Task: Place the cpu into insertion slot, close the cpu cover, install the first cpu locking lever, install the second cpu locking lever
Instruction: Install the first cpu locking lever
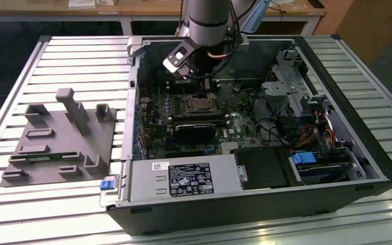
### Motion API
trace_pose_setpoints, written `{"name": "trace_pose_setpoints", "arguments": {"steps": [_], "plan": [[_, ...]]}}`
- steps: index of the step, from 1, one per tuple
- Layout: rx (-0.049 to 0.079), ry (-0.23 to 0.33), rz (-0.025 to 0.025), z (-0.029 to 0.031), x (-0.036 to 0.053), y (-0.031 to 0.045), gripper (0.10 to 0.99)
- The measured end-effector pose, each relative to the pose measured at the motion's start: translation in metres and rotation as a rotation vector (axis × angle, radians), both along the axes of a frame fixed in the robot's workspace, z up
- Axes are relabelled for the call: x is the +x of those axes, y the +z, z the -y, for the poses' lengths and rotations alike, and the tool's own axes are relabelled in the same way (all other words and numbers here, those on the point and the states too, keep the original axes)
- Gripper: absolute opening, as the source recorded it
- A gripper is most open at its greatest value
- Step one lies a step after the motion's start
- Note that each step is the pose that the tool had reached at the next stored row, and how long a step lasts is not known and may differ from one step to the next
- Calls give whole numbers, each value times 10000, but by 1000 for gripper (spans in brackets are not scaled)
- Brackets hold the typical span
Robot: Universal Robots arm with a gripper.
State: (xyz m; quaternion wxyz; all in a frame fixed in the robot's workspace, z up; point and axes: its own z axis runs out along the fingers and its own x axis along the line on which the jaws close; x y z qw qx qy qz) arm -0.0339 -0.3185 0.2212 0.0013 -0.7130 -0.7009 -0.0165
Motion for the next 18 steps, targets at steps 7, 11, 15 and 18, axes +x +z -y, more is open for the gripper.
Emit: {"name": "trace_pose_setpoints", "arguments": {"steps": [7,11,15,18], "plan": [[0,-1,0,0,1,77,106],[0,0,0,0,1,130,106],[2,0,1,0,1,183,106],[0,0,0,0,1,234,106]]}}
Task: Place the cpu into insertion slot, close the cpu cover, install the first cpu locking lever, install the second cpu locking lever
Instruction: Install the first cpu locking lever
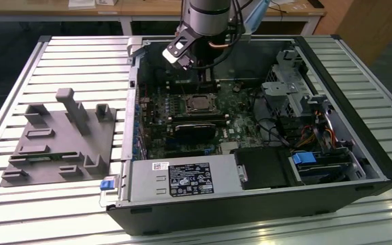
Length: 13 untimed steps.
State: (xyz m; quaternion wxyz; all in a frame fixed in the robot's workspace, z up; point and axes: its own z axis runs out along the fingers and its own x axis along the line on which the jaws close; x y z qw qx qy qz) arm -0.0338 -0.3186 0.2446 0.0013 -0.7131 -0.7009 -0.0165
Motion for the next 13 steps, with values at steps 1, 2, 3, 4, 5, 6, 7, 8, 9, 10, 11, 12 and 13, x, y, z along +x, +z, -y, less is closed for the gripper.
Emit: {"name": "trace_pose_setpoints", "arguments": {"steps": [1,2,3,4,5,6,7,8,9,10,11,12,13], "plan": [[0,0,0,0,0,16,106],[-1,0,0,0,0,31,106],[-1,1,0,0,0,47,106],[-2,1,-1,0,1,68,106],[-4,1,0,0,2,85,106],[-4,1,0,0,2,97,106],[-4,1,1,0,2,118,106],[-7,0,0,0,2,141,106],[-8,1,0,0,3,165,106],[-10,1,-1,0,3,185,106],[-13,0,1,0,4,201,106],[-18,1,0,0,5,217,106],[-21,1,0,0,5,233,106]]}}
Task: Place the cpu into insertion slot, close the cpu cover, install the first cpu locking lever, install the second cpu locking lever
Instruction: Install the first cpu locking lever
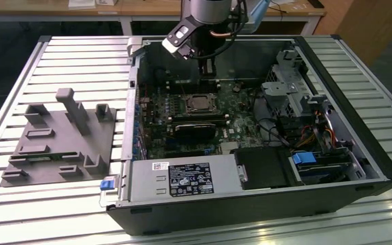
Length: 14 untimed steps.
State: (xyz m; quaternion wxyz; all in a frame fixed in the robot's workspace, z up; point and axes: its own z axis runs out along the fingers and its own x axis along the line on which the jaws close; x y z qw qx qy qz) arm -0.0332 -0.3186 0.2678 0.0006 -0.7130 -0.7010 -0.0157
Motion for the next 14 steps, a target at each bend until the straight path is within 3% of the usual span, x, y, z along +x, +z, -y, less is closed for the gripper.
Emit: {"name": "trace_pose_setpoints", "arguments": {"steps": [6,14], "plan": [[-18,101,2,0,1,46,106],[-33,1067,1,0,1,47,106]]}}
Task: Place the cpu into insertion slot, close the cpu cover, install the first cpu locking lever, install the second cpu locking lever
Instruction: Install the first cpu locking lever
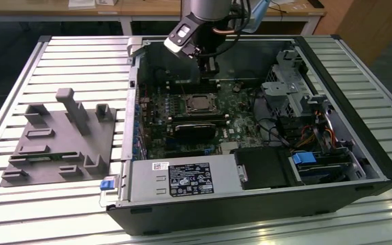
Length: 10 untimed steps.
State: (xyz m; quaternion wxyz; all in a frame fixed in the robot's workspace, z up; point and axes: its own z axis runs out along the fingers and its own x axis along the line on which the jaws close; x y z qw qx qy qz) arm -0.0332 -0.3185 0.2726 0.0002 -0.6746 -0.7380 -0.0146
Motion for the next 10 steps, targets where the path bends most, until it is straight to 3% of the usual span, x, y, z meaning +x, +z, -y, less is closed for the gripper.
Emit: {"name": "trace_pose_setpoints", "arguments": {"steps": [10], "plan": [[0,538,1,0,0,0,106]]}}
